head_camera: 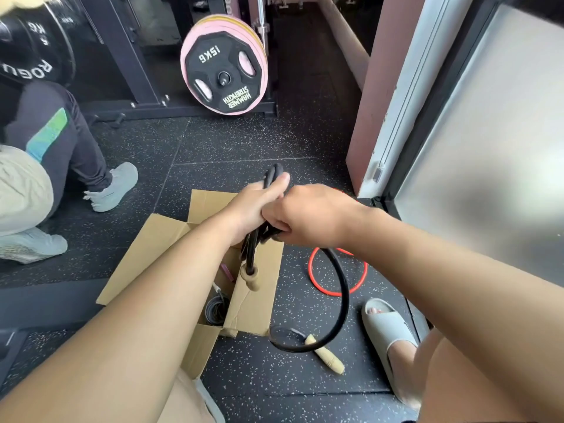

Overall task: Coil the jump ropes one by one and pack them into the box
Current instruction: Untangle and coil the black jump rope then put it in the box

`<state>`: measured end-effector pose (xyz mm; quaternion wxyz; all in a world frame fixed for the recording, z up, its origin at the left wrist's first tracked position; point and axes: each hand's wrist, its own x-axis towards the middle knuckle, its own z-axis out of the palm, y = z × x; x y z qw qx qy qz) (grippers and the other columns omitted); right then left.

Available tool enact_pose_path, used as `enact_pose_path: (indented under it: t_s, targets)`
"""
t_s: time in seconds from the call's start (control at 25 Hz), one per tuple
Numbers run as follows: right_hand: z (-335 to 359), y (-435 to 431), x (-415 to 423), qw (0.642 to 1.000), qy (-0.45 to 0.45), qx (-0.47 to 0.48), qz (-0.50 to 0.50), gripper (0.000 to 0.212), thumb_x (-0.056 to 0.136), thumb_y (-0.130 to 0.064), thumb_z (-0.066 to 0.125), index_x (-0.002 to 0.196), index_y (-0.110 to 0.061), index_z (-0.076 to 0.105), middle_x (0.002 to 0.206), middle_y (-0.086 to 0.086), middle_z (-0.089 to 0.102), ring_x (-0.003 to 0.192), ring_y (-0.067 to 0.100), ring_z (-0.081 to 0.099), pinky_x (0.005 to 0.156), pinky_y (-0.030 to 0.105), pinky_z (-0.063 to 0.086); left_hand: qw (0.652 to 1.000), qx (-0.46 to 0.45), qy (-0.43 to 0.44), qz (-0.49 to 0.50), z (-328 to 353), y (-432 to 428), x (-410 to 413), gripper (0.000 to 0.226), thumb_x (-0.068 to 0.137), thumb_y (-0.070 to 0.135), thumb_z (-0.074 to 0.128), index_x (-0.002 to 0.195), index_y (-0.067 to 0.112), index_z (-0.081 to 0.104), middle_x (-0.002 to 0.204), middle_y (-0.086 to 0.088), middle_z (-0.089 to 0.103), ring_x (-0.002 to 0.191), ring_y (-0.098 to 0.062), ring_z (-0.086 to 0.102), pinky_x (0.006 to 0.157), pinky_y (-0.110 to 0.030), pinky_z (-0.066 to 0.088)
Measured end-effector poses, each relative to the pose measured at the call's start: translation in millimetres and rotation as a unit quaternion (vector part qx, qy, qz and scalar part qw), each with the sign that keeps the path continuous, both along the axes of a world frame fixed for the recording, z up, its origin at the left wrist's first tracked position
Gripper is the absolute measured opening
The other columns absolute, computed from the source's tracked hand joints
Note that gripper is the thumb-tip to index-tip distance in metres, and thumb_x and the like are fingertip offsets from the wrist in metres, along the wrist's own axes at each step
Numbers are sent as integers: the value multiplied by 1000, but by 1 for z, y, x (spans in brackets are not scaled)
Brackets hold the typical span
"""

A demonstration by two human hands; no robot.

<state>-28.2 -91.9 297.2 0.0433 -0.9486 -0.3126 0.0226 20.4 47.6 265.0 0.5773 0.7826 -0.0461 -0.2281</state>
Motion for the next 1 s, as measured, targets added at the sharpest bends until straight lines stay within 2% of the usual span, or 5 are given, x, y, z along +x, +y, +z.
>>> enact_pose_path:
  t_s: [0.24,0.56,0.76,0.88,1.0]
  targets:
    - [-1,-10,13,994,21,109,2,44,73,-29,84,85,-23,42,74,-5,51,68,21,47,57,36,34,995,42,65,-69,17,-2,-13,47,106,23,35,70,5,59,55,-14,59,43,-21,56,43,-25,46]
    - [1,-36,24,969,-64,237,34,44,83,-49,74,109,-16,61,98,-12,53,80,3,48,72,35,52,979,-44,160,-121,19,5,7,81,78,89,35,65,13,60,53,-10,47,39,-21,42,44,-27,40]
    - [-3,-64,32,959,-155,235,-1,50,96,-55,57,127,-16,58,117,1,60,102,18,58,86,42,52,947,-166,168,-218,22,21,14,71,60,62,85,93,8,53,51,1,44,36,-10,41,47,-26,41]
    - [-18,-75,39,956,-11,289,-49,66,92,-70,48,127,-15,61,112,2,68,99,19,63,88,45,51,936,-183,150,-260,22,23,8,37,75,19,71,101,4,51,47,3,44,32,-9,43,44,-26,46]
    - [-29,-71,34,864,267,418,-89,65,78,-78,58,102,-19,73,88,10,72,77,18,65,73,37,53,906,-237,200,-287,15,25,3,26,75,14,59,99,6,52,47,2,47,33,-10,46,49,-29,54]
